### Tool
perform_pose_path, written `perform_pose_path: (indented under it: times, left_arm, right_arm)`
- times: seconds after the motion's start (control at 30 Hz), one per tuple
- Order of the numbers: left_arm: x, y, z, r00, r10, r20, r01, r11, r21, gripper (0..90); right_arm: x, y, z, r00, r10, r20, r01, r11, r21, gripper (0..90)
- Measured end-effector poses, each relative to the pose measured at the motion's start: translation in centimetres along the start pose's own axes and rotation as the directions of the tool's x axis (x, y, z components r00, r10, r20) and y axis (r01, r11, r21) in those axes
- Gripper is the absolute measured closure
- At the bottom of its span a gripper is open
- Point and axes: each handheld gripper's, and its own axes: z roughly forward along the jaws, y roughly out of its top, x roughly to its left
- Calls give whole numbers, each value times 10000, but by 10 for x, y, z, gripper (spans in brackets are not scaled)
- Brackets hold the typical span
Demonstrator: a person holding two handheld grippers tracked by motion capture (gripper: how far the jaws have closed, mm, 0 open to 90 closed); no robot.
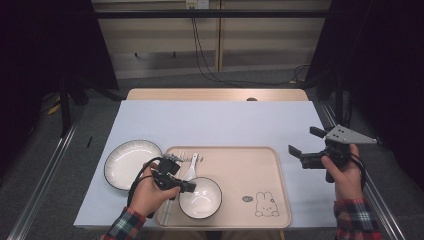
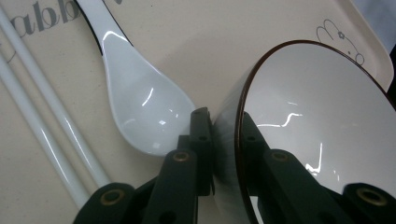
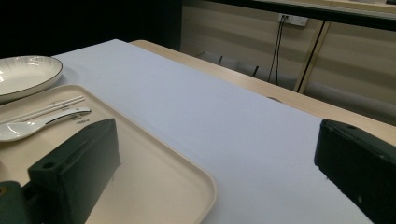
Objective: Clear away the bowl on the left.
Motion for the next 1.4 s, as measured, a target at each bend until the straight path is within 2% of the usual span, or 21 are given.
perform_pose_path:
  times: [0.17,0.3,0.33,0.43,0.47,0.5,0.53,0.6,0.7,0.93,1.07,1.2,1.33,1.4]
  left_arm:
    - [0,-1,-1,9999,113,1,-113,9999,23,804]
    - [0,-1,0,9999,-49,98,50,10000,-77,801]
    - [1,-1,-1,9999,53,110,-53,10000,-4,800]
    - [1,-2,0,9998,-50,169,52,9999,-120,797]
    - [0,-2,0,9993,-255,271,263,9992,-287,794]
    - [2,-1,-1,9996,-88,279,94,9997,-220,790]
    - [2,-1,-2,9992,-252,308,264,9988,-413,785]
    - [3,0,-5,9986,-205,478,229,9985,-507,773]
    - [4,3,-10,9987,-151,480,187,9971,-739,714]
    - [7,10,-25,9993,-167,349,218,9883,-1512,529]
    - [9,12,-32,9994,-261,247,301,9842,-1745,432]
    - [14,14,-39,9992,-393,68,399,9741,-2226,348]
    - [20,14,-45,9986,-504,-177,446,9686,-2448,280]
    - [23,14,-47,9982,-391,-457,263,9671,-2530,237]
  right_arm:
    - [0,0,0,10000,3,-1,-3,10000,7,0]
    - [0,0,0,10000,-3,-14,3,10000,15,0]
    - [0,0,1,10000,-57,-14,57,10000,27,0]
    - [0,0,0,10000,-59,-6,59,10000,55,0]
    - [0,0,0,10000,-39,-15,39,10000,62,0]
    - [0,0,0,10000,-37,1,37,10000,38,0]
    - [0,0,0,10000,-39,-2,39,10000,40,0]
    - [0,0,0,10000,-43,-4,43,10000,37,0]
    - [0,0,0,10000,-36,-1,36,10000,34,0]
    - [0,0,0,10000,-36,-13,36,10000,19,0]
    - [0,0,1,10000,-47,-38,47,10000,47,0]
    - [0,0,1,10000,-60,-42,60,10000,52,0]
    - [0,0,1,10000,-45,-55,45,10000,55,0]
    - [0,0,1,10000,-53,-62,54,10000,62,0]
